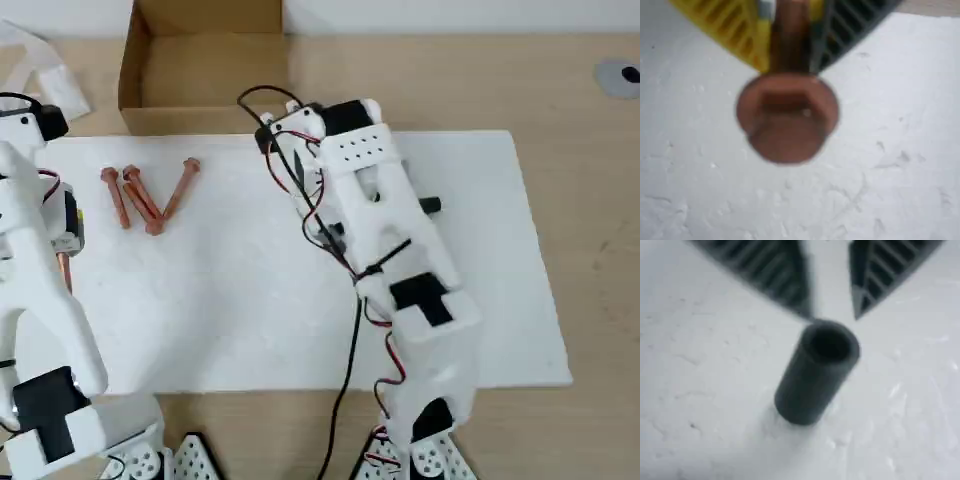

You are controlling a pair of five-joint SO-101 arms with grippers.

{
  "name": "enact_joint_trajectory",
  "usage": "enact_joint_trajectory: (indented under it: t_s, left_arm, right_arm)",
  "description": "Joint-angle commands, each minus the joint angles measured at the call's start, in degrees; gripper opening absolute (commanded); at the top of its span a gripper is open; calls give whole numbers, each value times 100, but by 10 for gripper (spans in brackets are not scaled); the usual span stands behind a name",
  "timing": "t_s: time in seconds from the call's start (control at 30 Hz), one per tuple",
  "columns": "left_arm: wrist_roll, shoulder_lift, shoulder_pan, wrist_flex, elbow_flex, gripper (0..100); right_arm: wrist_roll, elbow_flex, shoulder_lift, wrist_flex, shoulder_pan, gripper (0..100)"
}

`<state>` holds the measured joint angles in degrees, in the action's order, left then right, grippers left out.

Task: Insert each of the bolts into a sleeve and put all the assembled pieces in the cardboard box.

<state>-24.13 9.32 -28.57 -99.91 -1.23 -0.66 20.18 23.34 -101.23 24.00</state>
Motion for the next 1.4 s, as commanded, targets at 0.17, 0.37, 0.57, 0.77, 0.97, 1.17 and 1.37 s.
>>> enact_joint_trajectory:
  t_s: [0.17,0.37,0.57,0.77,0.97,1.17,1.37]
  left_arm:
    - [-35,295,53,9,-26,10]
    - [-35,295,44,0,-26,10]
    - [-44,295,62,0,185,10]
    - [-220,295,44,35,281,10]
    - [-352,295,44,141,281,11]
    - [-369,295,44,141,281,11]
    - [-369,295,70,141,281,11]
  right_arm:
    - [26,-453,-620,-123,48,23]
    - [26,-769,-629,-123,22,23]
    - [35,-831,-593,-9,40,9]
    - [35,-857,-585,721,-66,10]
    - [44,-857,-576,1319,-268,10]
    - [35,-743,-330,1635,-567,10]
    - [35,233,-585,202,-453,10]
